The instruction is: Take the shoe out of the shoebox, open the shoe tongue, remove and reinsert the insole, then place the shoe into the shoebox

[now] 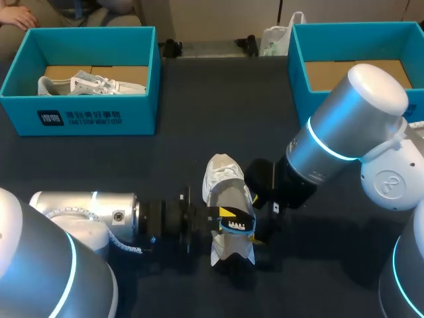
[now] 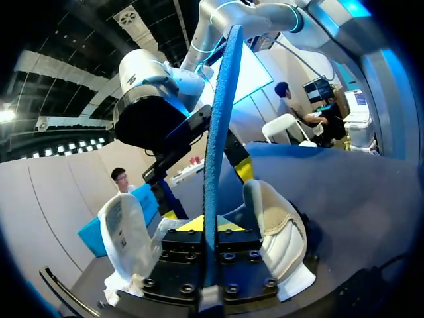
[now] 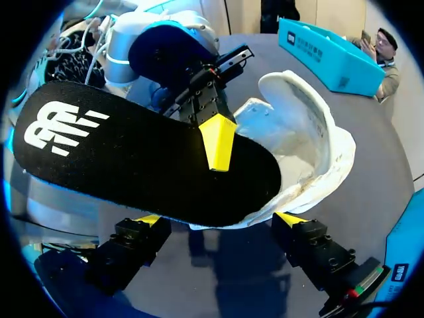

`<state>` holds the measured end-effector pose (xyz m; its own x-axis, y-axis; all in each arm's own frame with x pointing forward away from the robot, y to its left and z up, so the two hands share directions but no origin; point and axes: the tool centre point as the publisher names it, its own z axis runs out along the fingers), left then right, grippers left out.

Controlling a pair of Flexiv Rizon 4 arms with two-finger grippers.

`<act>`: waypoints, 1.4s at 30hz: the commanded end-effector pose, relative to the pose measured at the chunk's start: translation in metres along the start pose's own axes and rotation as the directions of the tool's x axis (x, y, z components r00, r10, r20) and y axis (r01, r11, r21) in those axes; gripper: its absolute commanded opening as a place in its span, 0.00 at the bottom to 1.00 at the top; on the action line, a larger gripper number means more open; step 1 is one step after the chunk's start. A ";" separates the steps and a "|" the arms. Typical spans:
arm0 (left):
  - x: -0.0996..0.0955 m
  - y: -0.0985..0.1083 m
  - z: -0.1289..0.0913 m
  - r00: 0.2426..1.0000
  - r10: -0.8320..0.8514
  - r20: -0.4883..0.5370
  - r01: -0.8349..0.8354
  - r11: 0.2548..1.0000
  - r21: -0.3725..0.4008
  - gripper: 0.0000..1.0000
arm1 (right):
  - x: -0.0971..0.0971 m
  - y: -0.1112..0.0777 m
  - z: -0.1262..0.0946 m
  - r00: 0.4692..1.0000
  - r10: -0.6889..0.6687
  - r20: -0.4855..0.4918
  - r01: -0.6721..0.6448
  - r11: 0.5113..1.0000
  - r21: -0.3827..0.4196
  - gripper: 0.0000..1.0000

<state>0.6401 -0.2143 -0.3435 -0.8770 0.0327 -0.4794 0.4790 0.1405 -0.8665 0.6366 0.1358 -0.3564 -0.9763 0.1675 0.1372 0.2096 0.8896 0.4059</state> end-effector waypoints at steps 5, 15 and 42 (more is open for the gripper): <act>0.000 -0.012 -0.001 1.000 0.016 -0.011 -0.016 1.000 0.011 0.23 | 0.001 0.000 0.001 1.000 0.000 0.002 0.000 1.000 -0.002 1.00; 0.003 -0.035 0.002 0.996 0.091 0.005 -0.091 0.995 0.032 0.33 | 0.001 0.000 0.001 1.000 0.000 0.002 0.000 1.000 -0.002 1.00; -0.010 0.009 0.013 0.985 0.170 0.015 -0.169 0.984 -0.063 0.00 | 0.001 0.000 0.001 1.000 0.000 0.002 0.000 1.000 -0.002 1.00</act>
<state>0.6472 -0.2199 -0.3452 -0.7812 0.0360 -0.6232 0.6172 0.1942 -0.7625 0.6366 0.1361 -0.3565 -0.9763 0.1671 0.1373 0.2094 0.8895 0.4062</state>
